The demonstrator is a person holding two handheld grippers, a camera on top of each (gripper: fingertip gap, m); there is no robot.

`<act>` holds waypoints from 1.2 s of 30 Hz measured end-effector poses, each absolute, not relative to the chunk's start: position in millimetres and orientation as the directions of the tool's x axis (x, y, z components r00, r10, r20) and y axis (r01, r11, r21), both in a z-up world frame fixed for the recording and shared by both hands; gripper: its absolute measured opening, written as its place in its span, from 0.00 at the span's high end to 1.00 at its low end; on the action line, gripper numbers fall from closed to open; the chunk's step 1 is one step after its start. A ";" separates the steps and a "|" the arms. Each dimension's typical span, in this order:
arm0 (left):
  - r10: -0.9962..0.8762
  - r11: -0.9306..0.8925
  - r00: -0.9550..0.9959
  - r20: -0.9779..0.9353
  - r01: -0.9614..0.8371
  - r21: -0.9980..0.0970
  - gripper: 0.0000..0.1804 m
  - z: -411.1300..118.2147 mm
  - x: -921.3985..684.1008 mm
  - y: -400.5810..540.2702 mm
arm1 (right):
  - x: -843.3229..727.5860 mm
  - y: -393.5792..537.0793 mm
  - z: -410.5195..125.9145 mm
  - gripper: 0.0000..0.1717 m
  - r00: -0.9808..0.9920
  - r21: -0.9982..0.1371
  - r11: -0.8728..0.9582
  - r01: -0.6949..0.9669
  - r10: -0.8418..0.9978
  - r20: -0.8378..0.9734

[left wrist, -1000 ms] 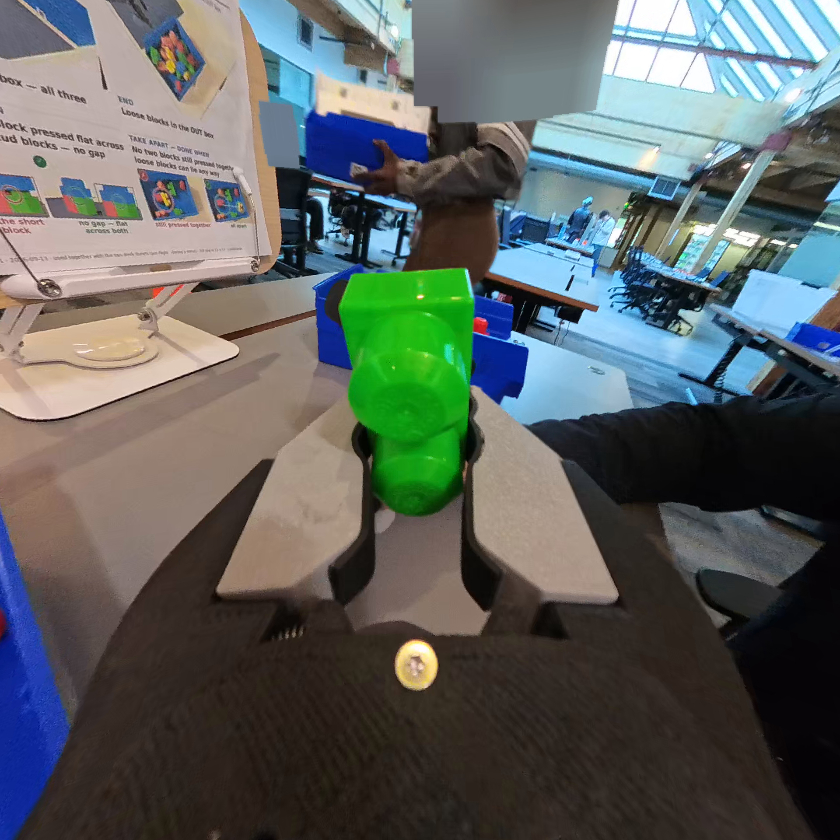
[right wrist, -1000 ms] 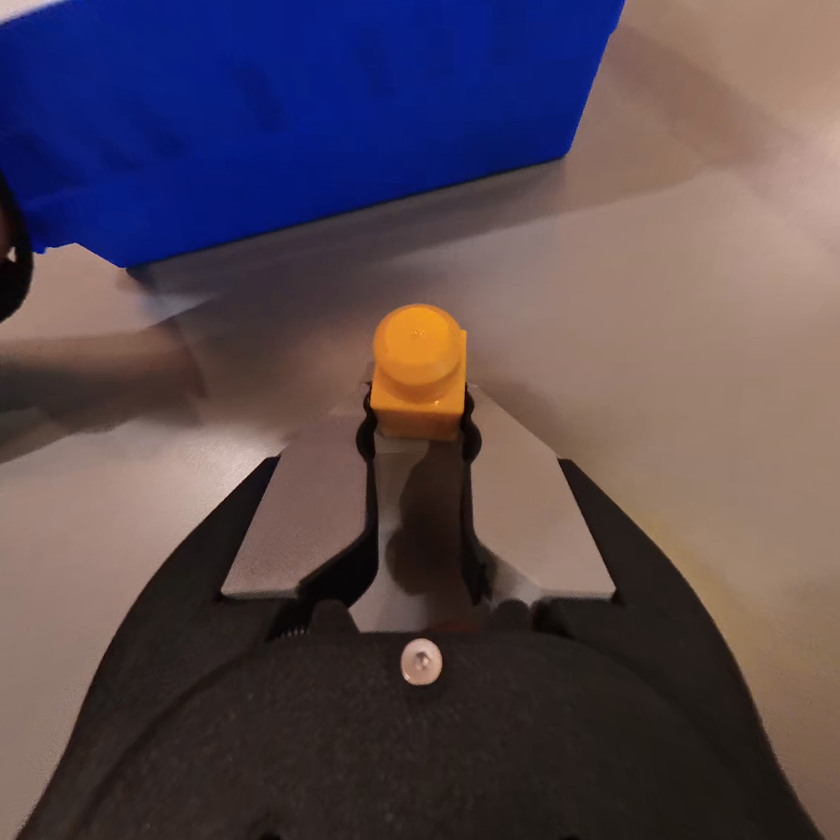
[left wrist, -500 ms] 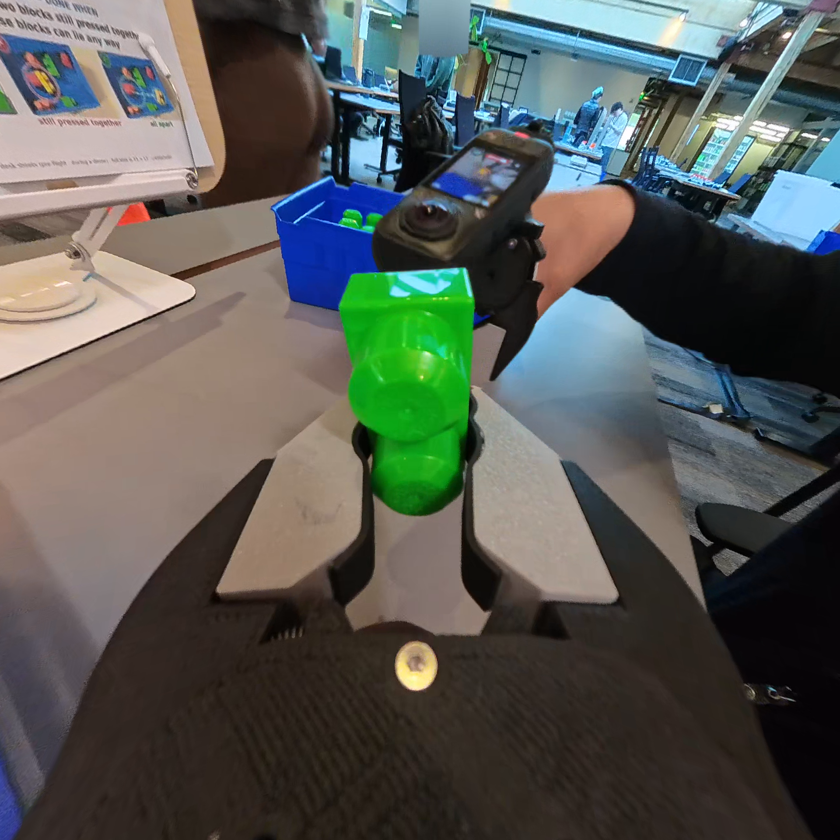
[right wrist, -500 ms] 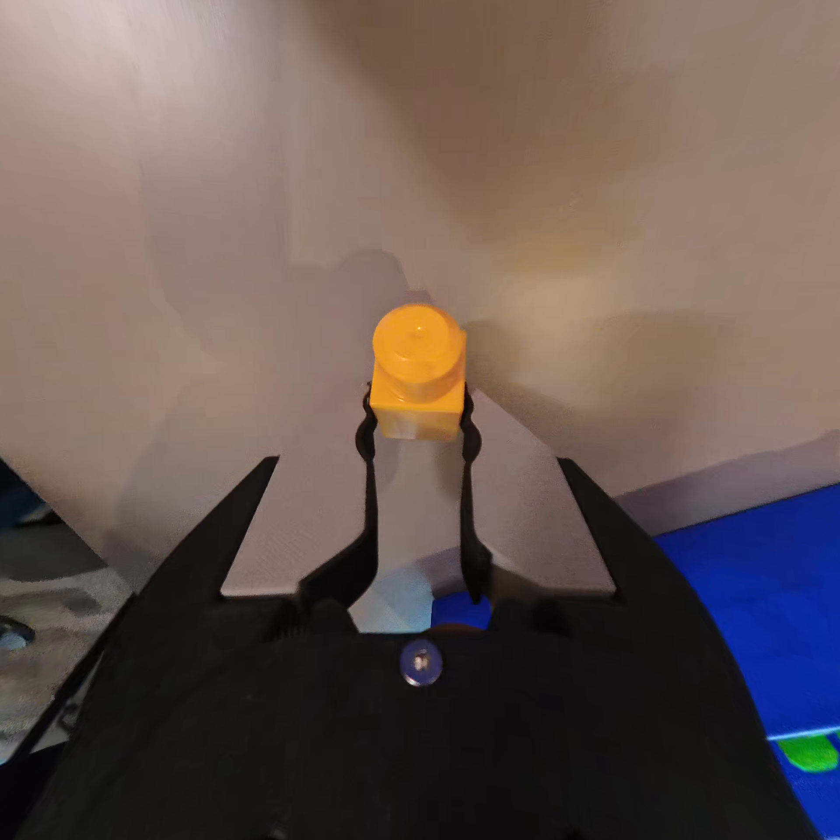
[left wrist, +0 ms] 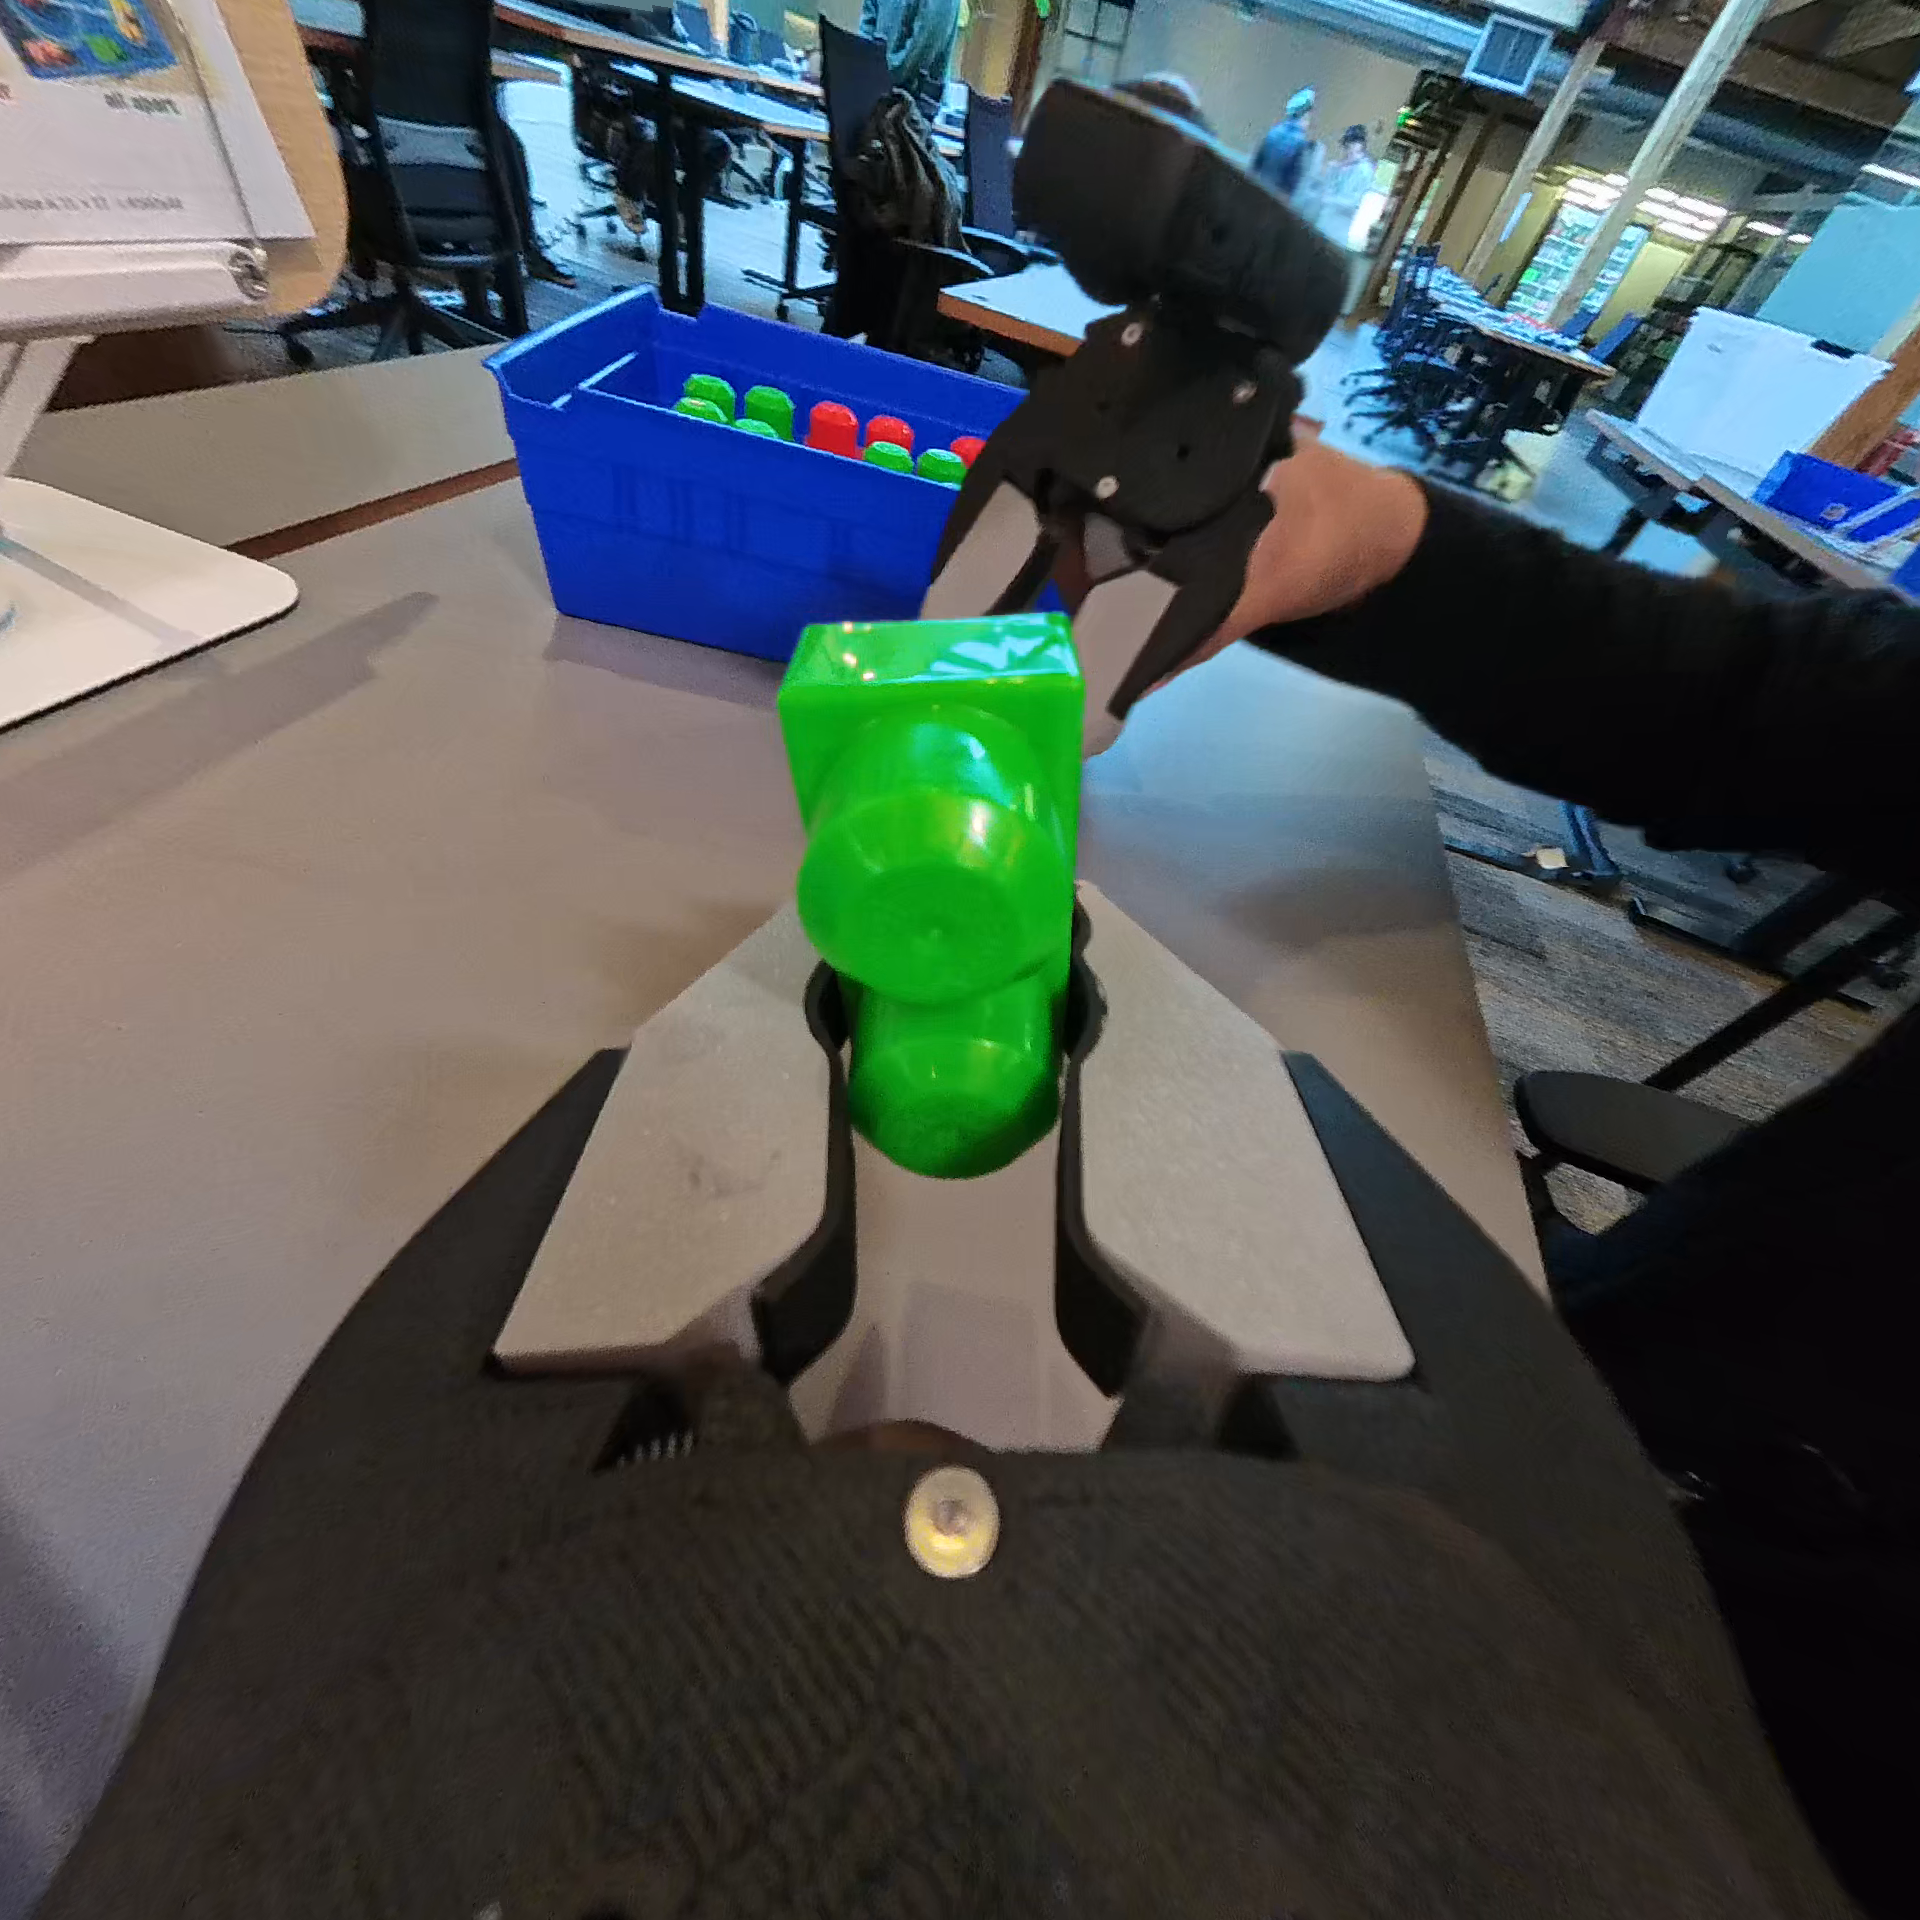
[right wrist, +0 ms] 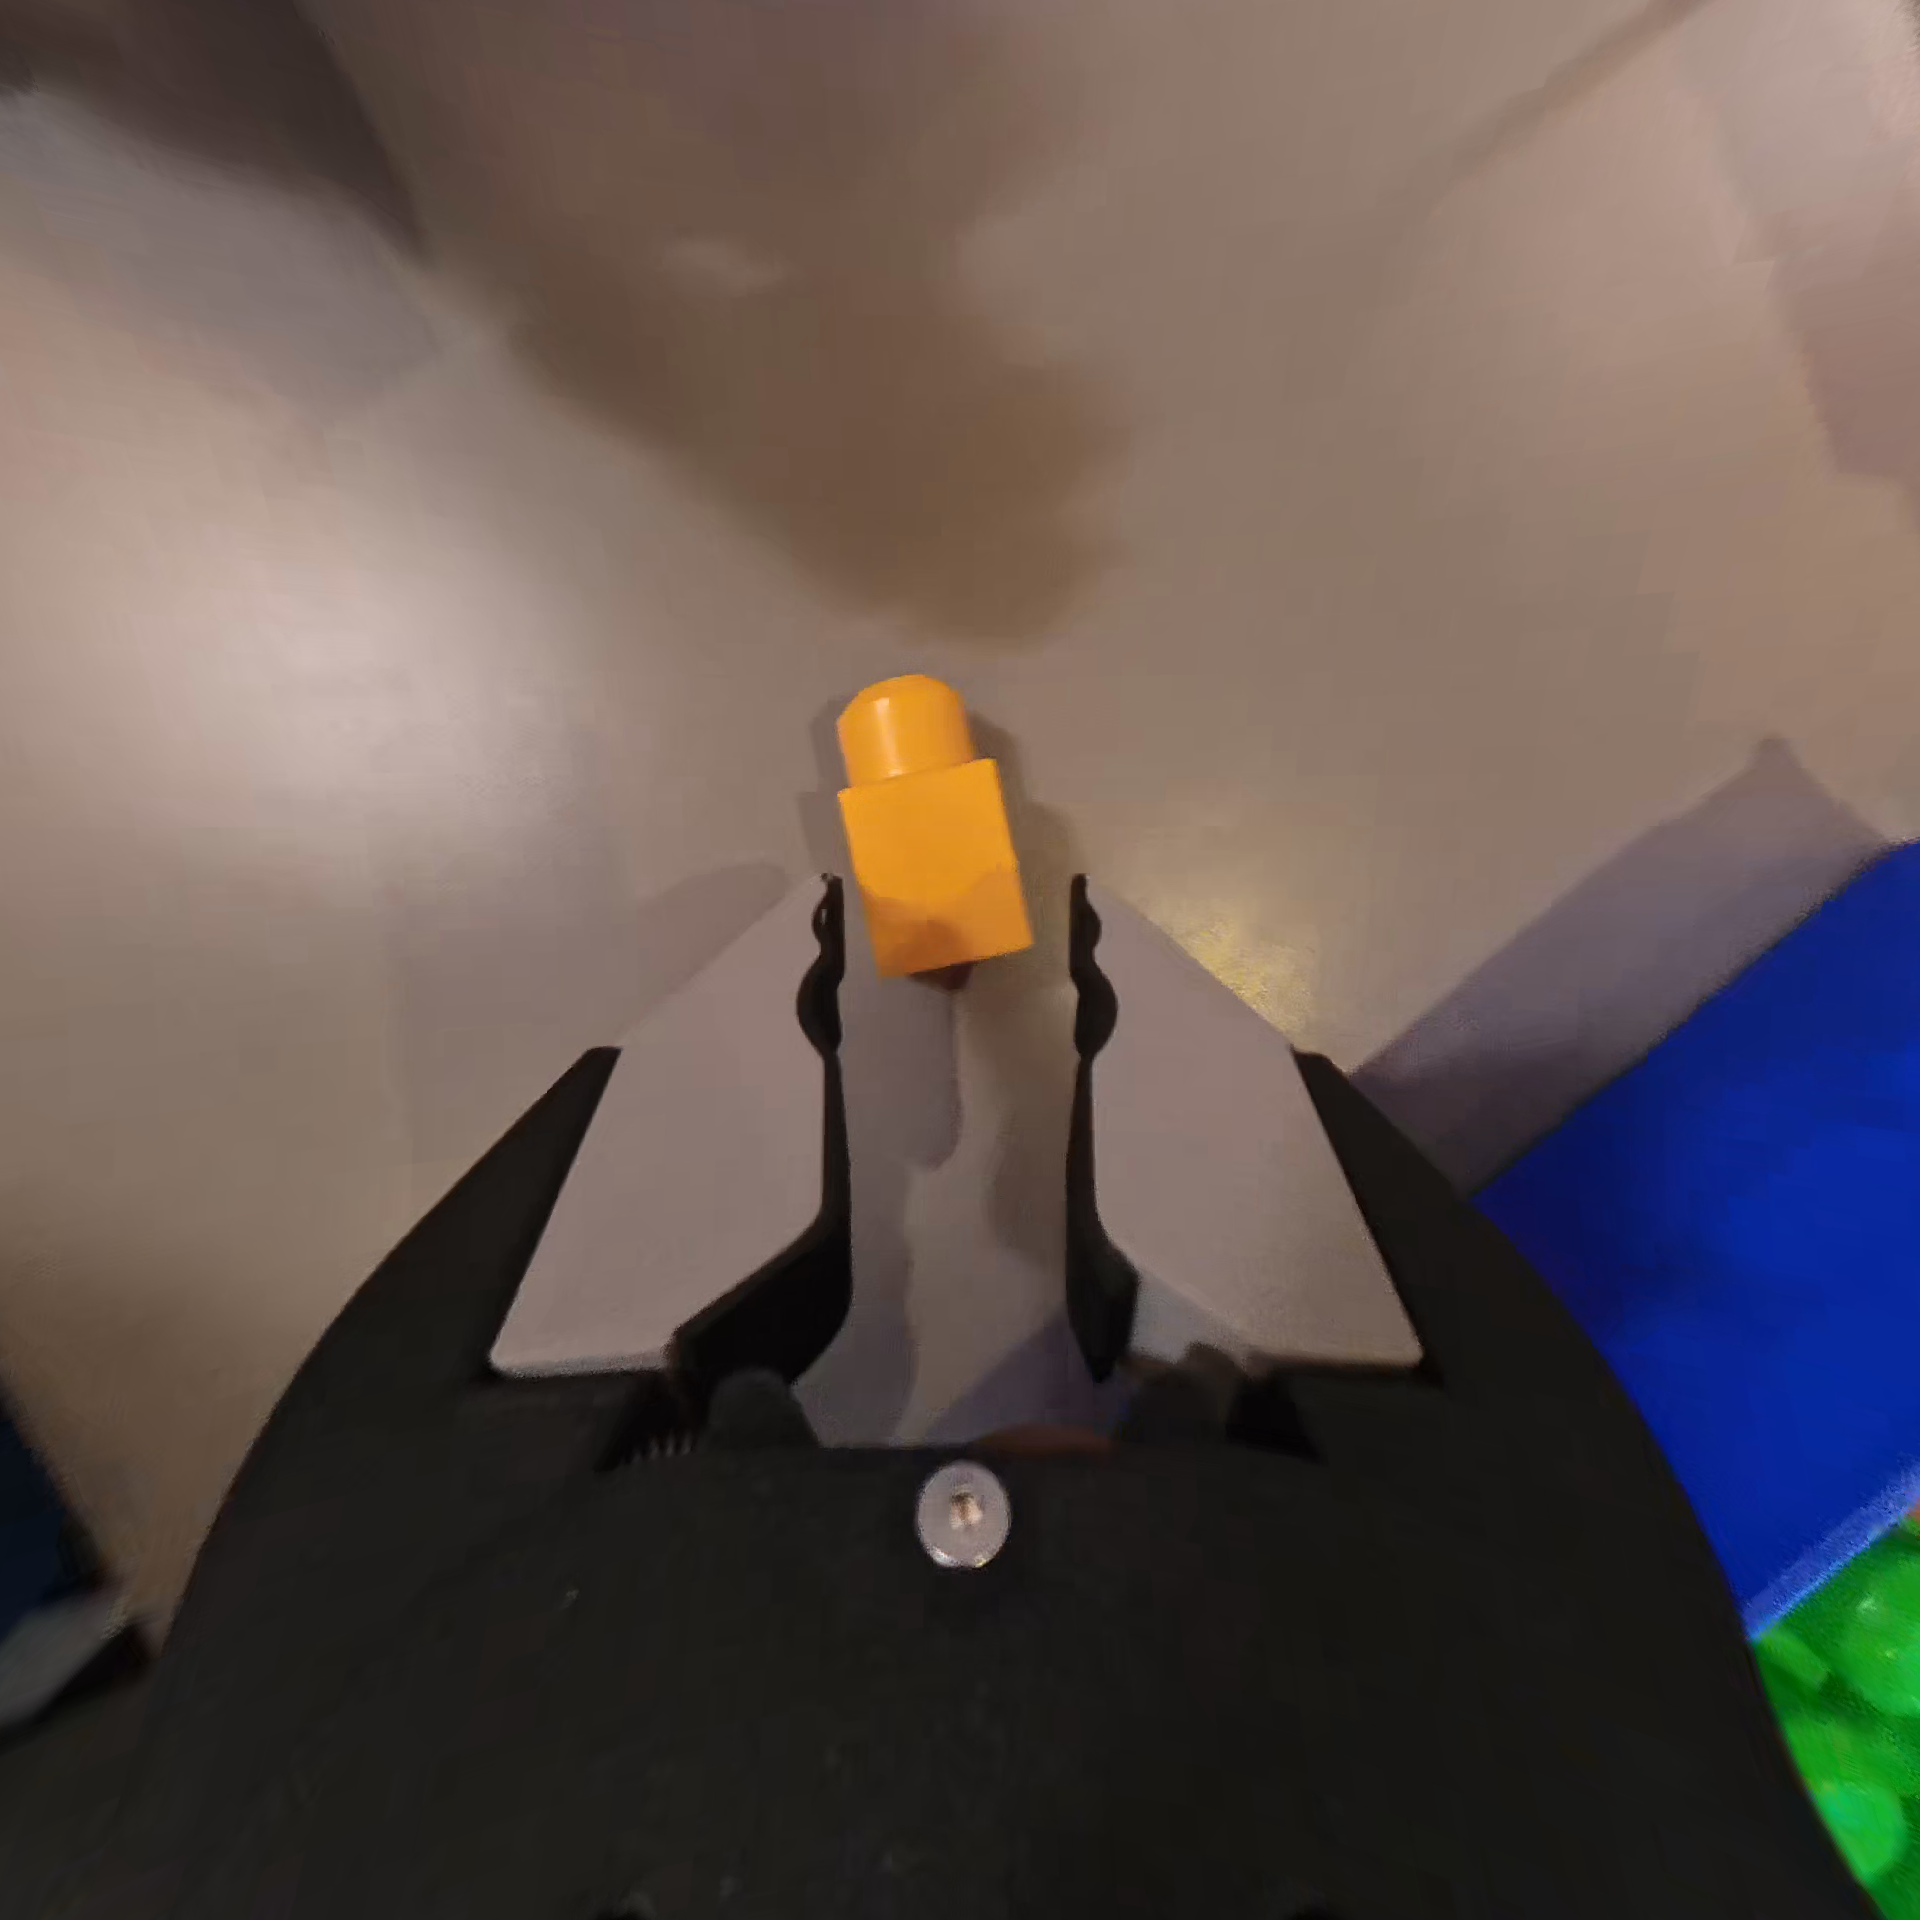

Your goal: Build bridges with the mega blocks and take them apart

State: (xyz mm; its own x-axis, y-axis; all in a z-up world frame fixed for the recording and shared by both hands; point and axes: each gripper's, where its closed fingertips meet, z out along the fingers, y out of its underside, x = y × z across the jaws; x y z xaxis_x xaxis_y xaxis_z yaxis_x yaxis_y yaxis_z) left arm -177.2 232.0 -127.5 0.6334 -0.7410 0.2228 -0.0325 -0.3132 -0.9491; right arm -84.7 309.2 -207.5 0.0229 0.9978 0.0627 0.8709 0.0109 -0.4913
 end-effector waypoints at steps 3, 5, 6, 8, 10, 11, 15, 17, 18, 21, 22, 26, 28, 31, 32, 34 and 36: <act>-0.767 -0.331 0.591 0.250 -0.031 -0.943 0.79 -130.1 -171.5 227.4 | -91.6 314.6 -217.9 0.74 0.061 -0.555 -0.004 0.832 0.995 0.084; -0.770 -0.351 0.579 0.268 -0.033 -0.936 0.79 -134.9 -169.3 227.3 | -90.0 311.3 -233.2 0.74 0.053 -0.521 -0.023 0.853 0.998 0.043; -0.771 -0.358 0.574 0.274 -0.035 -0.933 0.79 -136.8 -168.2 227.3 | -90.7 311.7 -237.9 0.75 0.056 -0.521 -0.027 0.853 0.998 0.040; -0.780 -0.372 0.556 0.288 -0.042 -0.927 0.79 -140.0 -164.7 225.6 | -96.0 309.0 -239.0 0.79 0.056 -0.556 -0.040 0.830 0.998 0.013; -0.792 -0.383 0.531 0.301 -0.047 -0.923 0.80 -142.1 -160.4 223.0 | -100.4 305.0 -237.4 0.81 0.046 -0.595 -0.055 0.802 0.998 -0.031; -0.798 -0.389 0.515 0.312 -0.044 -0.920 0.80 -142.3 -158.1 221.6 | -101.0 301.9 -236.3 0.81 0.038 -0.610 -0.066 0.790 0.998 -0.058; -0.810 -0.436 0.451 0.374 -0.038 -0.899 0.79 -146.7 -150.5 215.1 | -100.2 285.9 -203.8 0.81 -0.007 -0.719 -0.079 0.690 0.993 -0.115; -0.823 -0.466 0.383 0.420 -0.033 -0.884 0.79 -146.4 -143.0 207.1 | -96.5 269.6 -172.7 0.81 -0.096 -0.769 -0.009 0.639 0.991 -0.091; -0.828 -0.475 0.354 0.435 -0.030 -0.879 0.79 -145.2 -138.8 203.7 | -94.3 262.0 -162.0 0.81 -0.138 -0.770 0.039 0.637 0.988 -0.064; -0.839 -0.475 0.341 0.424 -0.079 -0.876 0.79 -151.0 -129.3 198.9 | -93.4 245.7 -144.0 0.81 -0.231 -0.719 0.174 0.673 0.973 0.020; -0.842 -0.471 0.350 0.411 -0.104 -0.876 0.79 -154.8 -127.3 198.4 | -95.9 235.5 -138.4 0.81 -0.277 -0.711 0.203 0.673 0.961 0.012; -0.848 -0.464 0.356 0.392 -0.141 -0.875 0.79 -159.9 -122.6 196.1 | -109.8 213.2 -129.4 0.81 -0.365 -0.669 0.238 0.704 0.930 -0.053; -0.852 -0.454 0.370 0.371 -0.167 -0.875 0.79 -163.2 -122.0 196.1 | -116.9 210.1 -132.3 0.81 -0.376 -0.644 0.237 0.728 0.923 -0.085; -0.859 -0.441 0.385 0.338 -0.220 -0.870 0.80 -171.0 -121.6 194.1 | -124.2 208.0 -136.4 0.81 -0.393 -0.628 0.240 0.741 0.912 -0.116; -0.860 -0.443 0.375 0.346 -0.214 -0.871 0.80 -169.3 -120.3 192.9 | -127.1 208.5 -136.4 0.81 -0.394 -0.639 0.234 0.733 0.911 -0.118; -0.865 -0.444 0.357 0.353 -0.216 -0.869 0.80 -168.3 -117.5 189.8 | -130.0 204.3 -135.7 0.81 -0.403 -0.669 0.198 0.717 0.900 -0.166; -0.866 -0.439 0.368 0.340 -0.233 -0.868 0.80 -170.6 -116.8 190.0 | -130.4 203.1 -139.5 0.81 -0.414 -0.684 0.188 0.705 0.892 -0.181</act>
State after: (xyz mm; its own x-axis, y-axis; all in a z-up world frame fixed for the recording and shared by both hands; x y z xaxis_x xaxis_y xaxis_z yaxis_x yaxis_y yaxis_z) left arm -116.8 190.0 -170.6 0.3679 -0.8656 0.3395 -0.2330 -0.4393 -0.8676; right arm -130.4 203.1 -139.5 -0.4142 0.8919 -0.1813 0.7049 0.1883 -0.6839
